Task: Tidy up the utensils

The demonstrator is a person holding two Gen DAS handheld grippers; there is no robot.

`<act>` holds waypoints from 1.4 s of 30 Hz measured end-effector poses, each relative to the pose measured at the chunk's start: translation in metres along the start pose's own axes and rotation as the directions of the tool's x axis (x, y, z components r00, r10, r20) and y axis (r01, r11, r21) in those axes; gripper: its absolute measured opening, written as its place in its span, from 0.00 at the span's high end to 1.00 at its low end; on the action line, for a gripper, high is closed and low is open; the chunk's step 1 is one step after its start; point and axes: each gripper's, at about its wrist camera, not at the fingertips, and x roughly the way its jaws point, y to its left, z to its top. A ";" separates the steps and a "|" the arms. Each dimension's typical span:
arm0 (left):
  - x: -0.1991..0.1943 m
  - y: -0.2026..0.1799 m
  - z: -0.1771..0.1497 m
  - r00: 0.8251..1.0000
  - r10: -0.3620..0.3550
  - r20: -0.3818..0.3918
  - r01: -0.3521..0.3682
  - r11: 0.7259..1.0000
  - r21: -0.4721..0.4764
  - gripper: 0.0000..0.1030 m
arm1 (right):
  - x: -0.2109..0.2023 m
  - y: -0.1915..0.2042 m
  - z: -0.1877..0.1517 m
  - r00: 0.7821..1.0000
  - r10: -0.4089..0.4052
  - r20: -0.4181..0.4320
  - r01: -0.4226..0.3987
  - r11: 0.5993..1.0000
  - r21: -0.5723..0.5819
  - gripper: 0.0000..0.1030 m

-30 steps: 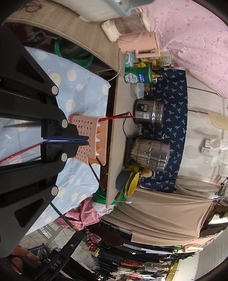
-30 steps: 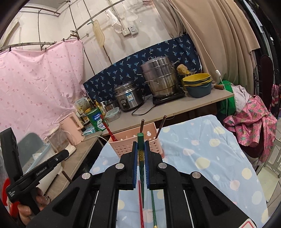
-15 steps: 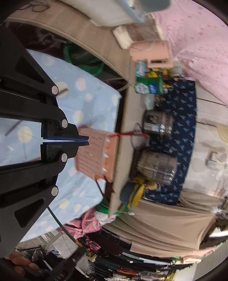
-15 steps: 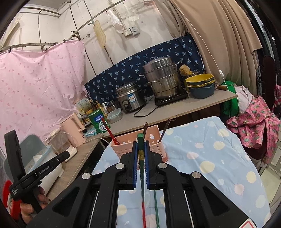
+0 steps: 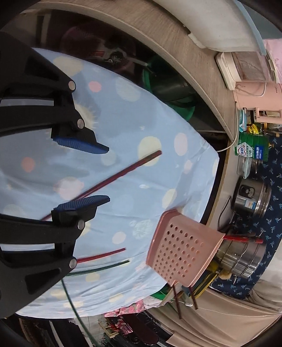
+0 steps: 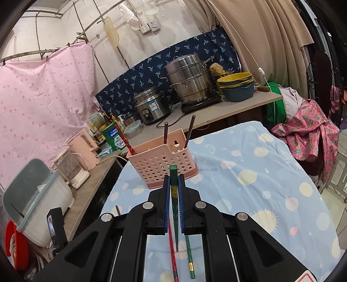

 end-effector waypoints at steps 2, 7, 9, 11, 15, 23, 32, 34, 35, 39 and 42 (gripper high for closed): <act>0.008 0.001 0.012 1.000 0.006 0.012 -0.006 1.000 -0.010 0.63 | 0.001 0.002 0.003 1.000 -0.001 0.003 0.001 1.000 0.000 0.93; 0.044 0.009 0.040 1.000 0.024 -0.013 -0.025 0.998 -0.051 0.63 | 0.008 0.012 0.013 1.000 -0.003 0.010 0.003 1.000 -0.021 0.93; 0.059 0.011 0.045 0.999 0.035 -0.035 -0.037 0.998 -0.056 0.64 | 0.013 0.017 0.017 1.000 0.000 0.010 0.000 1.000 -0.027 0.93; 0.076 0.015 0.048 0.997 0.042 -0.069 -0.047 0.997 -0.065 0.64 | 0.020 0.023 0.022 1.000 0.007 0.011 -0.007 0.999 -0.033 0.93; 0.098 0.024 0.053 0.994 0.046 -0.102 -0.055 0.995 -0.081 0.67 | 0.039 0.033 0.035 1.000 0.018 0.010 -0.017 0.999 -0.046 0.93; 0.114 0.027 0.063 0.994 0.046 -0.103 -0.054 0.996 -0.071 0.86 | 0.079 0.054 0.061 0.998 0.056 0.013 -0.055 0.997 -0.059 0.93; 0.097 0.017 0.054 0.995 -0.004 -0.100 -0.001 0.998 -0.057 0.92 | 0.092 0.067 0.060 0.997 0.073 -0.004 -0.074 0.995 -0.070 0.93; 0.083 0.012 0.051 0.996 -0.023 -0.088 0.018 0.998 -0.056 0.93 | 0.089 0.066 0.060 0.997 0.072 -0.006 -0.072 0.995 -0.067 0.93; 0.076 0.010 0.050 0.996 -0.035 -0.081 0.030 0.998 -0.056 0.93 | 0.086 0.066 0.059 0.997 0.072 -0.005 -0.072 0.995 -0.066 0.93; 0.036 0.000 0.046 0.996 -0.081 -0.032 0.079 0.996 -0.044 0.93 | 0.073 0.063 0.057 0.997 0.071 0.001 -0.071 0.996 -0.060 0.93; 0.005 -0.006 0.044 0.994 -0.112 0.007 0.112 0.993 -0.033 0.93 | 0.060 0.059 0.053 0.997 0.071 0.002 -0.071 0.996 -0.051 0.93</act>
